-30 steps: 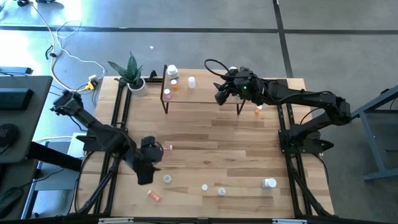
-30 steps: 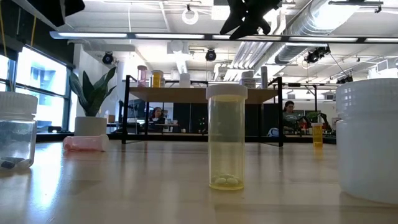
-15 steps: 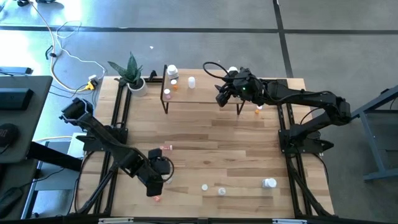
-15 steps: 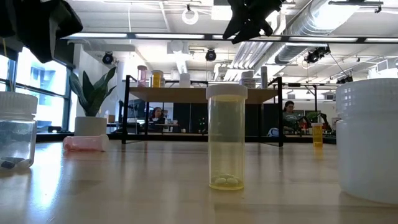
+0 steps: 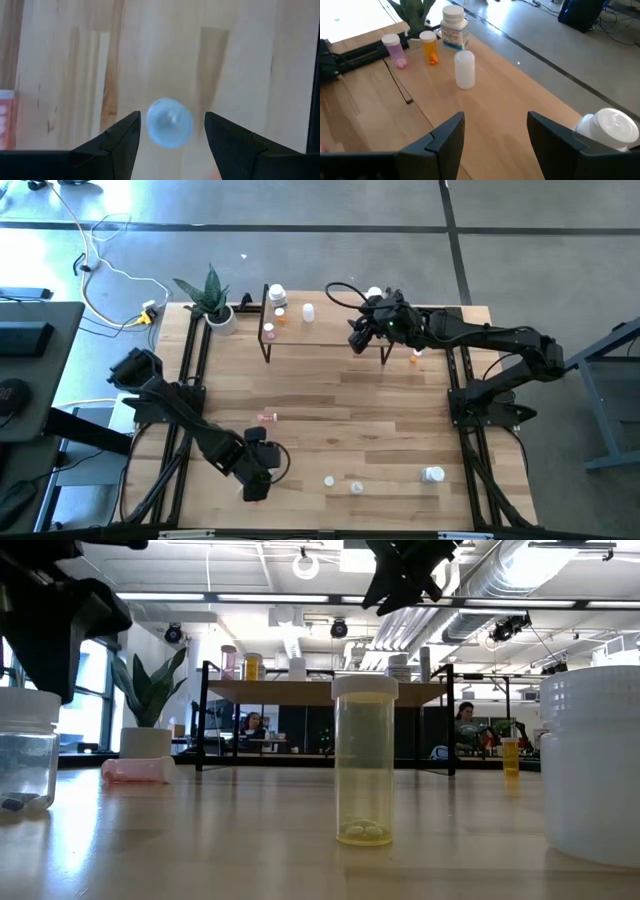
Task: Pick and place medicine bottles onto shelf by color
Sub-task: Put the left transparent pill bottle on the shelf
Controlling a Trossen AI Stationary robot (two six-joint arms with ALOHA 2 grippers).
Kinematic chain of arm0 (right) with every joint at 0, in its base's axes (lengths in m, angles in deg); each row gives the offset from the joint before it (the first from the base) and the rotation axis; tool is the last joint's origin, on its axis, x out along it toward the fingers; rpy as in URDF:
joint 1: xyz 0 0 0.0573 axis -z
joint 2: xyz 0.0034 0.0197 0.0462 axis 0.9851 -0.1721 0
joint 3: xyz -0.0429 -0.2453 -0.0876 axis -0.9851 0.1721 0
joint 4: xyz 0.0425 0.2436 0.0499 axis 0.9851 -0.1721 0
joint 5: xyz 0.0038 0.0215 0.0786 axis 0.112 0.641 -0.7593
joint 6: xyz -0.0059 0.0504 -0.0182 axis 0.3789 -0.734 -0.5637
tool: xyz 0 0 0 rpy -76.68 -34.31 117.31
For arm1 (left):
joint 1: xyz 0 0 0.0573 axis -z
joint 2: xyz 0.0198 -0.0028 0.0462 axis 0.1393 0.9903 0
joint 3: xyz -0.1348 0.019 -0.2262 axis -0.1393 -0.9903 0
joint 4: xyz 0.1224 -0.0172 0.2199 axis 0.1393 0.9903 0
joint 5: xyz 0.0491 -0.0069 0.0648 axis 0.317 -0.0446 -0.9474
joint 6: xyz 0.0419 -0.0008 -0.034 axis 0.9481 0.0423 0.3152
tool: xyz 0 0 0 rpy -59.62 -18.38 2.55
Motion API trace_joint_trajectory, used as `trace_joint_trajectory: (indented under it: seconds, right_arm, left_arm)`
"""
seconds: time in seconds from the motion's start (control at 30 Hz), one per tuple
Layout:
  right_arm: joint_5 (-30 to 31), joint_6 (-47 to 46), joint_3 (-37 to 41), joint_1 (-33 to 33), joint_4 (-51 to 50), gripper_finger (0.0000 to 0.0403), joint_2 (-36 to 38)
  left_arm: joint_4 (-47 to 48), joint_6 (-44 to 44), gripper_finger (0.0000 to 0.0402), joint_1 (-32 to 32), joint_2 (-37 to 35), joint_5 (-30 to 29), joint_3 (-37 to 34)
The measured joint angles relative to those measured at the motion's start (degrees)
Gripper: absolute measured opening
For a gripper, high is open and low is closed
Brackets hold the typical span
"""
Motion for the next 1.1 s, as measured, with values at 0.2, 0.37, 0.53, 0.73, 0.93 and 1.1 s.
trace_joint_trajectory:
  seconds: [0.2,0.37,0.53,0.73,0.93,1.1]
  right_arm:
    - [-0.28,-0.04,0.0,0.0,-0.79,0.0207,0.0]
    - [-0.4,-0.48,0.0,0.0,-1.46,0.0207,0.0]
    - [-0.42,-0.9,0.0,0.0,-2.2,0.0207,0.0]
    - [-0.42,-0.9,0.0,0.0,-2.66,0.0207,0.0]
    - [-3.17,-0.9,0.0,0.0,-2.64,0.0207,0.0]
    - [-3.22,-0.87,0.0,0.0,-3.0,0.0207,0.0]
  left_arm:
    - [-1.28,-0.06,0.0208,0.02,2.11,1.36,0.04]
    - [-1.45,-0.19,0.0182,0.02,2.87,1.84,0.02]
    - [-1.61,-0.2,0.0137,0.01,2.83,1.75,0.02]
    - [-1.69,-0.93,0.0128,-0.02,2.83,1.36,0.02]
    - [-1.65,-1.53,0.0141,-1.21,0.73,1.38,0.02]
    - [-0.86,-1.08,0.0134,-4.69,-3.43,0.02,0.02]
